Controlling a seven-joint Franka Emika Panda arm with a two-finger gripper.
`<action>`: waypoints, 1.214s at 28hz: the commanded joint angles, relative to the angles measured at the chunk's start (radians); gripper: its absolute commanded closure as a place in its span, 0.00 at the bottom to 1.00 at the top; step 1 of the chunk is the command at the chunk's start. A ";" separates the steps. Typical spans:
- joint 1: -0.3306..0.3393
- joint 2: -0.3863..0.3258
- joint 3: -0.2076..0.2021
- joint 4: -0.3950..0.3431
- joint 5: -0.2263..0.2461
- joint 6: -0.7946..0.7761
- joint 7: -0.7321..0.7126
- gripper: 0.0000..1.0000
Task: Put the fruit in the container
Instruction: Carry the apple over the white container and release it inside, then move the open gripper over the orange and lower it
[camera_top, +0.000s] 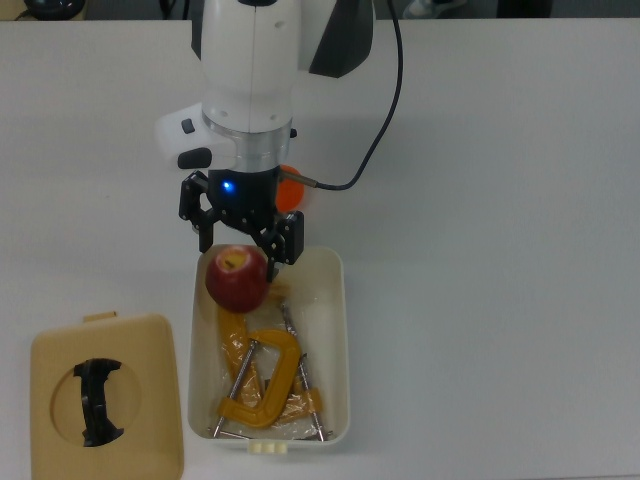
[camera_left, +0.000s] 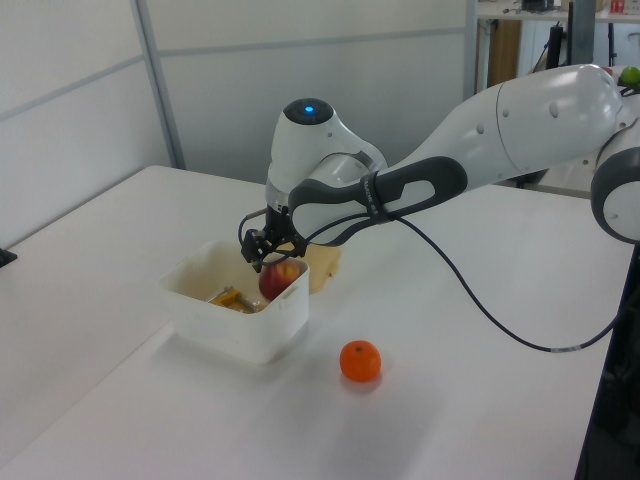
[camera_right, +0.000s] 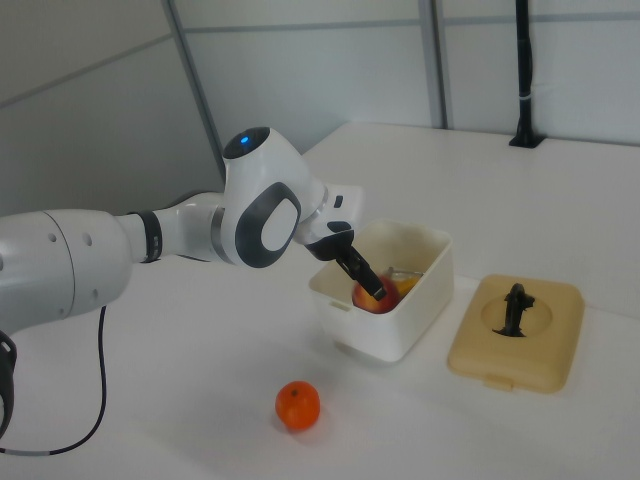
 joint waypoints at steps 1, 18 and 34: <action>0.000 -0.008 0.003 0.022 -0.017 0.001 0.006 0.00; 0.003 -0.218 0.050 -0.131 0.058 -0.347 -0.313 0.00; 0.069 -0.250 0.072 -0.432 -0.086 -0.134 -0.273 0.00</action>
